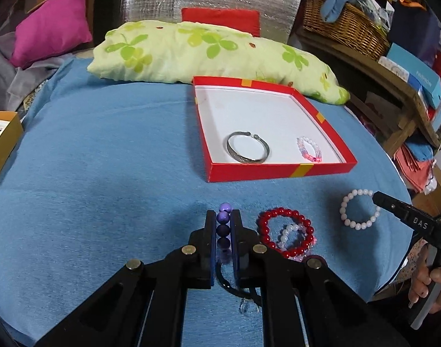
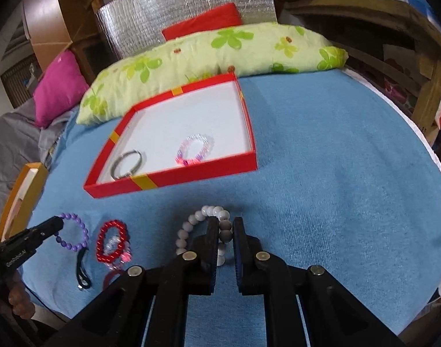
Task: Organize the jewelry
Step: 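Carry both bracelets into the red box and open both tools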
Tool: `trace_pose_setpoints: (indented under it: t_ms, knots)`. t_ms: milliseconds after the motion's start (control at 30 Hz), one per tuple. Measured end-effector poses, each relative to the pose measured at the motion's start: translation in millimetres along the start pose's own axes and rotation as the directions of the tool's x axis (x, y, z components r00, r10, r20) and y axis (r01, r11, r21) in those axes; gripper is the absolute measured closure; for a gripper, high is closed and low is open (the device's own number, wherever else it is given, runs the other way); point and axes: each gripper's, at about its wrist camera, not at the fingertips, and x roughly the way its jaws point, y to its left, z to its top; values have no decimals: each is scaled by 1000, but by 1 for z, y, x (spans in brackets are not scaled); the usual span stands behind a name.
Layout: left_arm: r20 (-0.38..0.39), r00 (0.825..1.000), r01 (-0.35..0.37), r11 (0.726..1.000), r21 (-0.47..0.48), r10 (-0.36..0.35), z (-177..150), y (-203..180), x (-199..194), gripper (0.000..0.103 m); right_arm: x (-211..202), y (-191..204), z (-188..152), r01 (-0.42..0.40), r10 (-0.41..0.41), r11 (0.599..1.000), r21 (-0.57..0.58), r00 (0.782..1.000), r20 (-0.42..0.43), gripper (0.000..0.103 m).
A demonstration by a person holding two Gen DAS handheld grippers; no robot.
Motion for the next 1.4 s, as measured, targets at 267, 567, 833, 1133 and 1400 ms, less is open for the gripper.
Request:
trace_pose_setpoints:
  t_ms: [267, 567, 833, 1133, 1400]
  knots:
    - [35, 998, 59, 998, 5, -59, 12, -10, -9, 93, -22, 17, 9, -102, 102, 995, -11, 990, 97, 92]
    - [61, 991, 119, 992, 52, -122, 47, -35, -8, 93, -29, 42, 35, -186, 191, 982, -43, 968, 164, 92]
    - [84, 995, 49, 996, 75, -55, 108, -40, 35, 93, 15, 56, 83, -222, 227, 974, -48, 959, 167, 92]
    - [28, 998, 63, 998, 17, -63, 142, -32, 101, 93, 86, 62, 122, -261, 255, 965, 37, 961, 109, 92]
    - [-29, 999, 20, 999, 40, -18, 148, -35, 130, 93, 123, 56, 132, -237, 231, 966, 100, 971, 63, 91]
